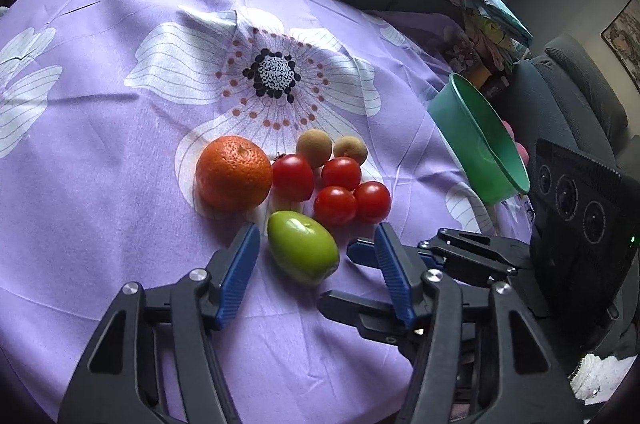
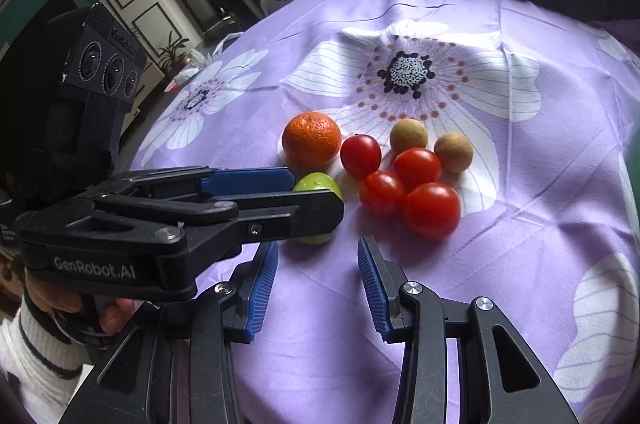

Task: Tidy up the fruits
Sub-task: 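Close the left gripper around the green lime and lift it, then carry the lime into the green bowl and open the left gripper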

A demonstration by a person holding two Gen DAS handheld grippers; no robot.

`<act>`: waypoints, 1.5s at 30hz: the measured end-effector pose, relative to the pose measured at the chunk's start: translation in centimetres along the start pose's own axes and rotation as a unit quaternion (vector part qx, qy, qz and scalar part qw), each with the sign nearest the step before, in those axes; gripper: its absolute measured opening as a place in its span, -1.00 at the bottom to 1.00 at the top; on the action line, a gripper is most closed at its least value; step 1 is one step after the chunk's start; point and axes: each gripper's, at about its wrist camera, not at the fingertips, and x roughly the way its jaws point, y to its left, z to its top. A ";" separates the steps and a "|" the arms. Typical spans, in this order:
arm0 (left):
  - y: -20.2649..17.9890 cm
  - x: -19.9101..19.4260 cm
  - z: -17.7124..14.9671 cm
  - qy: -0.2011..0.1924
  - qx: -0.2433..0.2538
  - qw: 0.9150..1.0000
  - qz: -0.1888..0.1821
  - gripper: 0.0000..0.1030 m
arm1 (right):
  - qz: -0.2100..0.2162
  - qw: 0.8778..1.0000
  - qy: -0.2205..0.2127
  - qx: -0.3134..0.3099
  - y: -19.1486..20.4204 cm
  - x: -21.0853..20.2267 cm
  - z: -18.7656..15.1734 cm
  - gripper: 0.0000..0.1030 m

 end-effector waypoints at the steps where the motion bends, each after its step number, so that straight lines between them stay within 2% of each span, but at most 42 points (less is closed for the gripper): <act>1: 0.1 0.0 0.1 0.001 -0.001 1.000 -0.001 0.02 | 0.001 1.000 0.002 0.002 0.0 0.3 0.2 -0.16; 10: 0.9 0.4 0.2 0.014 -0.005 1.000 -0.005 -0.19 | 0.007 1.000 0.015 0.006 -0.1 1.8 1.0 -0.16; 12: 0.8 0.6 0.0 0.020 -0.002 1.000 -0.001 -0.22 | 0.008 1.000 0.014 0.004 -0.1 1.9 1.0 -0.29; 19: 0.3 0.3 -0.2 0.017 0.000 1.000 0.003 -0.29 | 0.002 1.000 0.004 -0.006 0.2 1.6 0.6 -0.30; 29: -3.8 -0.2 -0.7 0.010 0.050 0.998 0.020 -0.31 | 0.002 0.999 -0.032 0.006 0.0 -1.4 -0.7 -0.30; 45: -10.9 0.1 -0.9 0.006 0.125 0.992 0.011 -0.30 | -0.022 0.995 -0.090 0.026 -1.5 -7.4 -3.2 -0.30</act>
